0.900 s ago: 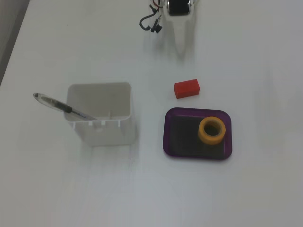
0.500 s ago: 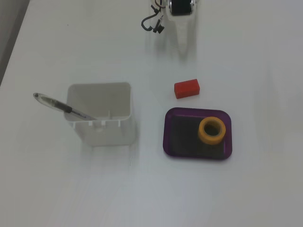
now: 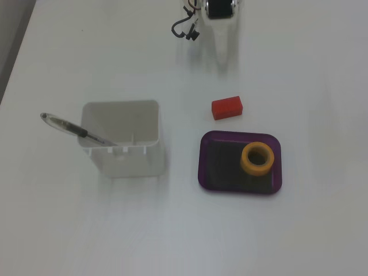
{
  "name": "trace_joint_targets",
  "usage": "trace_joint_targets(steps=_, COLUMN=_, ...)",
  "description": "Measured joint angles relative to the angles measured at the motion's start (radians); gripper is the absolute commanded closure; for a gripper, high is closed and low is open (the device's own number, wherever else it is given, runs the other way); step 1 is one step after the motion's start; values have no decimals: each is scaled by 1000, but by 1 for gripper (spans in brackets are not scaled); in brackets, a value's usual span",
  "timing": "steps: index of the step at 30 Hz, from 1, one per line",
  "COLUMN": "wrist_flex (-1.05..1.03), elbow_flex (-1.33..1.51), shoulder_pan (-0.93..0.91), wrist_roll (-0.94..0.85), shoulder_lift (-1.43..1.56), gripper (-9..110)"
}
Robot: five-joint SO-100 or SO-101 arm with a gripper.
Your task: Pick up the red cube and place it in the box.
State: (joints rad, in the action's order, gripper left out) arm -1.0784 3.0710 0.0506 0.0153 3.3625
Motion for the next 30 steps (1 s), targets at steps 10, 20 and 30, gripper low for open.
trace_joint_targets(steps=10, wrist_flex=0, elbow_flex=-49, shoulder_pan=-6, wrist_roll=-14, shoulder_lift=0, gripper=102)
trace_joint_targets(steps=20, wrist_flex=37, elbow_flex=-213, shoulder_pan=-137, wrist_roll=-155, shoulder_lift=-46, gripper=102)
trace_joint_targets(steps=30, wrist_flex=23, elbow_flex=-660, shoulder_pan=-135, wrist_roll=-357, shoulder_lift=-667, gripper=102)
